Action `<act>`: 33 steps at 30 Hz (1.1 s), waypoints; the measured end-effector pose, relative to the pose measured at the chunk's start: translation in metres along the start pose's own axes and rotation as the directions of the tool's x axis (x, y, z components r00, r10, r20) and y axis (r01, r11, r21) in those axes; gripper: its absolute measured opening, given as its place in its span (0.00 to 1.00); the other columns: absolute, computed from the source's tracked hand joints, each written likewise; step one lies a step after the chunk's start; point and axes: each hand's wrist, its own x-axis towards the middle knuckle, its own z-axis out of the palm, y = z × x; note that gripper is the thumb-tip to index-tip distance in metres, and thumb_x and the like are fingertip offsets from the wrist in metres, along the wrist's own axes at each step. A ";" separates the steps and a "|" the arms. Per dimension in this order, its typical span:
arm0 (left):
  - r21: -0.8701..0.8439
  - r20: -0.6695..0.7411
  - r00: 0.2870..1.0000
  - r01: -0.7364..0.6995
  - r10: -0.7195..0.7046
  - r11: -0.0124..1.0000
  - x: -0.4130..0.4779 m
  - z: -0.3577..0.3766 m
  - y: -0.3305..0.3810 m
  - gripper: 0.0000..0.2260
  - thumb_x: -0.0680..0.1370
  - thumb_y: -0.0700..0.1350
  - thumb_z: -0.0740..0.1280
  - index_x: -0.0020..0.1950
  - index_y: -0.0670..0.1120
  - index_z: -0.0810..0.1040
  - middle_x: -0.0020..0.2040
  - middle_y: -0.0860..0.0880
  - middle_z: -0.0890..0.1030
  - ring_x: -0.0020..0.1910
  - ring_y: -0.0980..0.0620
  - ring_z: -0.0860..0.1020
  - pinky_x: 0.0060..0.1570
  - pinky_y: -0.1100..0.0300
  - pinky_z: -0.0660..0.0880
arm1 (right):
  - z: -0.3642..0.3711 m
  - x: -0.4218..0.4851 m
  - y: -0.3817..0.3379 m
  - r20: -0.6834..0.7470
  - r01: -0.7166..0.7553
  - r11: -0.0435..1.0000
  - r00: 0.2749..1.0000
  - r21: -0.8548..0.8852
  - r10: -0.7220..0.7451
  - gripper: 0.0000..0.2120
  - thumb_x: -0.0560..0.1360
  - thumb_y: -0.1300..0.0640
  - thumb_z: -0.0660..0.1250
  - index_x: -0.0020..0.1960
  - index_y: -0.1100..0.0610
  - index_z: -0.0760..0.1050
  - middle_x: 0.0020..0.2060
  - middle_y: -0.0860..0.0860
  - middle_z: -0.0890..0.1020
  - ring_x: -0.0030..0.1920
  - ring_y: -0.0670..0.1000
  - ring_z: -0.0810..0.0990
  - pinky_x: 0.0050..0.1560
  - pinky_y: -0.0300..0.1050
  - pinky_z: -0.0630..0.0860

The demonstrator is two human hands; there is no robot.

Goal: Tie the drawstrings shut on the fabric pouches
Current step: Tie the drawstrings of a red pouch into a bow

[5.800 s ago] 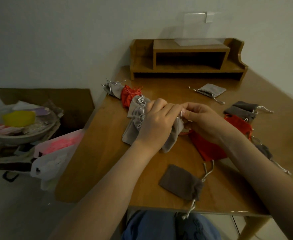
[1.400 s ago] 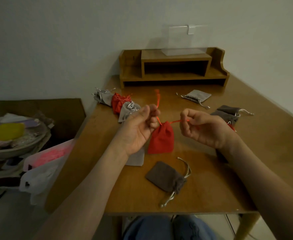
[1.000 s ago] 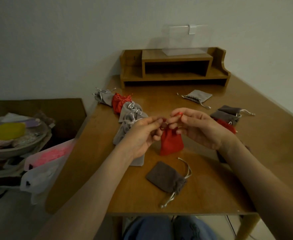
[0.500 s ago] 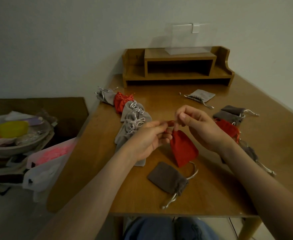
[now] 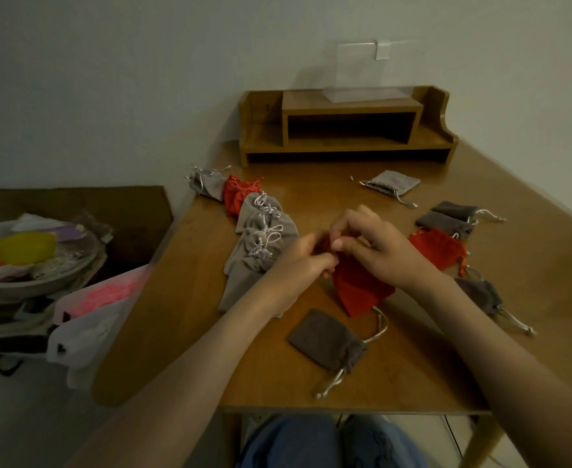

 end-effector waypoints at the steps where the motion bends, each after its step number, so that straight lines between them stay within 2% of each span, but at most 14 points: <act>1: 0.027 -0.033 0.999 -0.018 0.019 0.999 0.000 0.001 0.000 0.10 0.80 0.35 0.60 0.52 0.51 0.74 0.36 0.52 0.74 0.33 0.60 0.72 0.35 0.65 0.69 | 0.000 0.001 0.000 -0.024 0.016 1.000 1.000 -0.005 -0.016 0.04 0.75 0.48 0.62 0.44 0.47 0.73 0.40 0.39 0.75 0.46 0.42 0.70 0.50 0.38 0.64; 4: 0.135 -0.117 0.991 -0.056 0.072 0.989 0.003 0.000 -0.001 0.09 0.83 0.42 0.58 0.50 0.55 0.73 0.34 0.52 0.73 0.31 0.60 0.72 0.35 0.63 0.70 | 0.001 0.003 0.001 -0.090 0.057 0.996 0.994 -0.069 -0.063 0.07 0.74 0.41 0.64 0.43 0.43 0.75 0.42 0.39 0.71 0.47 0.46 0.68 0.53 0.39 0.62; 7: 0.232 -0.042 0.994 -0.088 0.100 0.969 0.000 0.002 -0.001 0.12 0.82 0.39 0.57 0.51 0.58 0.70 0.35 0.51 0.73 0.34 0.57 0.73 0.38 0.60 0.71 | 0.002 0.004 -0.001 -0.139 0.017 0.998 0.990 -0.060 -0.025 0.07 0.72 0.40 0.65 0.42 0.42 0.77 0.46 0.40 0.68 0.52 0.49 0.66 0.57 0.44 0.62; 9: 0.217 0.005 0.994 -0.111 0.112 0.970 -0.001 0.002 -0.002 0.11 0.79 0.40 0.61 0.53 0.58 0.70 0.36 0.51 0.73 0.35 0.57 0.73 0.39 0.59 0.71 | 0.003 0.004 -0.004 -0.142 0.014 0.999 0.990 -0.031 -0.018 0.05 0.71 0.42 0.66 0.42 0.42 0.78 0.47 0.41 0.69 0.53 0.50 0.67 0.58 0.43 0.61; 11: 0.197 0.027 0.992 -0.130 0.127 0.972 -0.002 0.001 -0.003 0.12 0.74 0.47 0.63 0.55 0.60 0.70 0.42 0.50 0.76 0.42 0.55 0.76 0.44 0.54 0.73 | 0.004 0.005 -0.006 -0.145 0.024 1.000 0.989 -0.015 -0.026 0.09 0.71 0.41 0.66 0.44 0.44 0.78 0.46 0.42 0.69 0.53 0.49 0.68 0.58 0.39 0.62; 14: 0.230 0.090 0.982 -0.181 0.165 0.956 -0.002 0.001 -0.006 0.17 0.74 0.51 0.67 0.60 0.63 0.69 0.58 0.49 0.77 0.60 0.53 0.76 0.58 0.51 0.75 | 0.005 0.006 -0.008 -0.132 -0.005 0.995 0.991 0.095 0.018 0.04 0.70 0.47 0.68 0.41 0.46 0.79 0.43 0.44 0.70 0.49 0.45 0.69 0.54 0.34 0.64; 15: 0.269 0.094 0.981 -0.188 0.168 0.945 -0.002 0.002 -0.006 0.15 0.76 0.50 0.68 0.60 0.60 0.70 0.57 0.51 0.78 0.59 0.55 0.76 0.57 0.55 0.75 | 0.006 0.005 -0.008 -0.130 -0.014 0.991 0.991 0.135 0.032 0.04 0.71 0.49 0.68 0.42 0.48 0.78 0.42 0.45 0.71 0.48 0.42 0.70 0.52 0.33 0.66; 17: 0.358 0.047 0.982 -0.187 0.183 0.915 -0.001 0.003 -0.004 0.03 0.79 0.47 0.65 0.51 0.55 0.74 0.44 0.55 0.80 0.45 0.65 0.78 0.45 0.65 0.74 | 0.007 0.005 -0.009 -0.142 -0.035 0.981 0.988 0.192 0.063 0.04 0.71 0.51 0.67 0.43 0.51 0.77 0.41 0.47 0.74 0.44 0.40 0.72 0.47 0.32 0.67; 19: 0.419 -0.004 0.977 -0.191 0.212 0.888 -0.001 0.003 -0.002 0.11 0.81 0.45 0.61 0.41 0.56 0.72 0.32 0.56 0.75 0.31 0.66 0.74 0.35 0.67 0.69 | 0.008 0.006 -0.010 -0.163 -0.060 0.970 0.982 0.236 0.100 0.03 0.71 0.51 0.67 0.43 0.50 0.76 0.41 0.48 0.75 0.42 0.43 0.75 0.44 0.35 0.70; 20: 0.420 -0.015 0.976 -0.191 0.217 0.887 -0.001 0.003 -0.002 0.12 0.82 0.44 0.60 0.40 0.57 0.71 0.31 0.55 0.74 0.29 0.65 0.73 0.34 0.66 0.69 | 0.008 0.006 -0.010 -0.166 -0.070 0.966 0.980 0.249 0.113 0.03 0.71 0.52 0.67 0.43 0.50 0.76 0.41 0.49 0.76 0.41 0.45 0.76 0.43 0.37 0.71; 24: 0.297 -0.065 0.981 -0.158 0.185 0.942 0.001 0.002 -0.002 0.07 0.83 0.48 0.56 0.50 0.54 0.73 0.34 0.54 0.75 0.30 0.61 0.73 0.34 0.64 0.70 | 0.007 0.004 -0.012 -0.143 -0.146 0.928 0.968 0.342 0.205 0.09 0.74 0.53 0.67 0.53 0.55 0.75 0.39 0.47 0.76 0.39 0.43 0.75 0.42 0.36 0.73; 26: 0.210 -0.134 0.979 -0.125 0.155 0.970 0.002 0.002 -0.002 0.12 0.83 0.50 0.55 0.44 0.49 0.74 0.34 0.52 0.75 0.31 0.57 0.73 0.34 0.61 0.70 | 0.005 0.003 -0.010 -0.098 -0.202 0.895 0.960 0.397 0.260 0.12 0.77 0.53 0.64 0.57 0.60 0.73 0.41 0.49 0.77 0.41 0.42 0.76 0.44 0.35 0.73; 30: 0.124 -0.199 0.974 -0.085 0.109 0.989 0.004 0.000 -0.005 0.15 0.83 0.49 0.55 0.39 0.47 0.73 0.33 0.48 0.74 0.30 0.54 0.73 0.33 0.59 0.69 | 0.006 0.001 -0.006 -0.068 -0.255 0.923 0.956 0.289 0.286 0.03 0.78 0.61 0.64 0.51 0.59 0.76 0.39 0.47 0.79 0.42 0.42 0.77 0.46 0.35 0.71; 33: 0.070 -0.200 0.977 -0.062 0.075 0.996 0.003 0.000 -0.003 0.15 0.83 0.50 0.55 0.41 0.47 0.73 0.32 0.48 0.74 0.29 0.55 0.72 0.31 0.60 0.67 | 0.007 0.002 -0.006 -0.114 -0.245 0.938 0.953 0.247 0.279 0.04 0.77 0.62 0.66 0.50 0.54 0.76 0.39 0.46 0.79 0.41 0.42 0.77 0.45 0.37 0.71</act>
